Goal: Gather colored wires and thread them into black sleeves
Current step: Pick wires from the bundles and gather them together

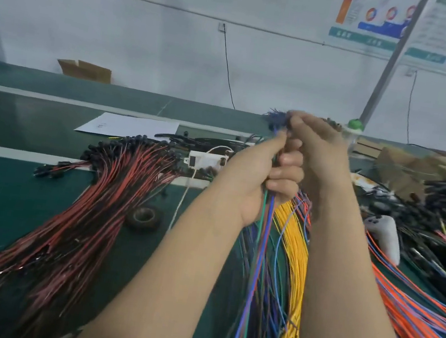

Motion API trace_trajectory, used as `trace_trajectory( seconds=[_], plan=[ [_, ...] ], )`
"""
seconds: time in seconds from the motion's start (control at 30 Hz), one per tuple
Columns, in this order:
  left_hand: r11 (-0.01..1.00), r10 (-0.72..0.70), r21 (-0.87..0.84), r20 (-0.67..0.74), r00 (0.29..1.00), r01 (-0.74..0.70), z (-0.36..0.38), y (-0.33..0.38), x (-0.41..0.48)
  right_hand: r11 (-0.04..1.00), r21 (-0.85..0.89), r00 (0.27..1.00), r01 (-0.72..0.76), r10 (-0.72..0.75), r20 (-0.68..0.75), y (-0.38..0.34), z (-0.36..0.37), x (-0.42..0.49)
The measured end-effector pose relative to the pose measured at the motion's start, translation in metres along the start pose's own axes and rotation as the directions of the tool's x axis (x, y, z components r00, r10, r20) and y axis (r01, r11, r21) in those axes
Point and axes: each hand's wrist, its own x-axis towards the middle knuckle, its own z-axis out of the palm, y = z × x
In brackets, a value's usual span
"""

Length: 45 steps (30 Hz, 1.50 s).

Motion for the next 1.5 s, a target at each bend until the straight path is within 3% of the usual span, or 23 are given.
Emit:
trace_trajectory(
  seconds=[0.1, 0.2, 0.3, 0.4, 0.47, 0.53, 0.57, 0.63, 0.73, 0.93, 1.1, 1.3, 1.4, 1.5],
  plan=[
    [0.998, 0.031, 0.051, -0.171, 0.985, -0.022, -0.024, -0.021, -0.001, 0.968, -0.242, 0.997, -0.066, 0.071, 0.013, 0.028, -0.019, -0.008],
    [0.976, 0.189, 0.145, -0.219, 0.957, -0.16, -0.034, -0.023, -0.011, 0.864, -0.472, 0.967, -0.175, 0.062, -0.246, 0.062, -0.05, -0.017],
    [0.939, 0.322, -0.124, -0.023, 0.947, -0.322, -0.007, -0.013, -0.026, 0.623, -0.716, 0.935, -0.315, 0.074, -0.347, 0.093, -0.074, -0.033],
    [0.879, 0.372, -0.396, 0.221, 0.901, -0.266, 0.031, -0.002, -0.035, 0.365, -0.868, 0.938, -0.336, 0.214, -0.272, 0.119, -0.08, -0.048],
    [0.842, 0.393, -0.481, 0.232, 0.89, -0.246, 0.039, 0.004, -0.033, 0.239, -0.905, 0.927, -0.352, 0.221, -0.302, 0.128, -0.08, -0.055],
    [0.816, 0.351, -0.531, 0.144, 0.925, -0.227, 0.026, 0.004, -0.022, 0.081, -0.934, 0.93, -0.348, 0.159, -0.333, 0.13, -0.079, -0.06],
    [0.831, 0.308, -0.503, 0.063, 0.949, -0.237, 0.013, 0.001, -0.016, 0.065, -0.934, 0.929, -0.351, 0.147, -0.339, 0.129, -0.078, -0.061],
    [0.913, 0.192, -0.344, -0.116, 0.975, -0.22, -0.024, -0.007, 0.001, 0.105, -0.92, 0.918, -0.379, 0.169, -0.359, 0.132, -0.076, -0.057],
    [0.993, 0.099, -0.018, -0.351, 0.931, -0.113, -0.077, -0.024, 0.013, 0.147, -0.882, 0.886, -0.449, 0.206, -0.416, 0.129, -0.077, -0.054],
    [0.962, 0.125, 0.27, -0.539, 0.833, 0.031, -0.118, -0.048, 0.021, 0.202, -0.85, 0.867, -0.487, 0.23, -0.442, 0.129, -0.085, -0.049],
    [0.947, 0.115, 0.309, -0.591, 0.799, 0.092, -0.12, -0.057, 0.024, 0.317, -0.821, 0.879, -0.474, 0.114, -0.463, 0.118, -0.087, -0.049],
    [0.96, 0.111, 0.274, -0.557, 0.823, 0.056, -0.11, -0.062, 0.025, 0.328, -0.864, 0.92, -0.383, 0.048, -0.39, 0.092, -0.077, -0.051],
    [0.958, 0.088, 0.276, -0.551, 0.83, 0.081, -0.104, -0.068, 0.029, 0.339, -0.916, 0.977, -0.214, 0.087, -0.196, 0.079, -0.053, -0.059],
    [0.937, 0.078, 0.321, -0.568, 0.819, 0.134, -0.097, -0.067, 0.032, 0.329, -0.943, 0.948, -0.052, 0.312, 0.057, 0.079, -0.026, -0.072]
  ],
)
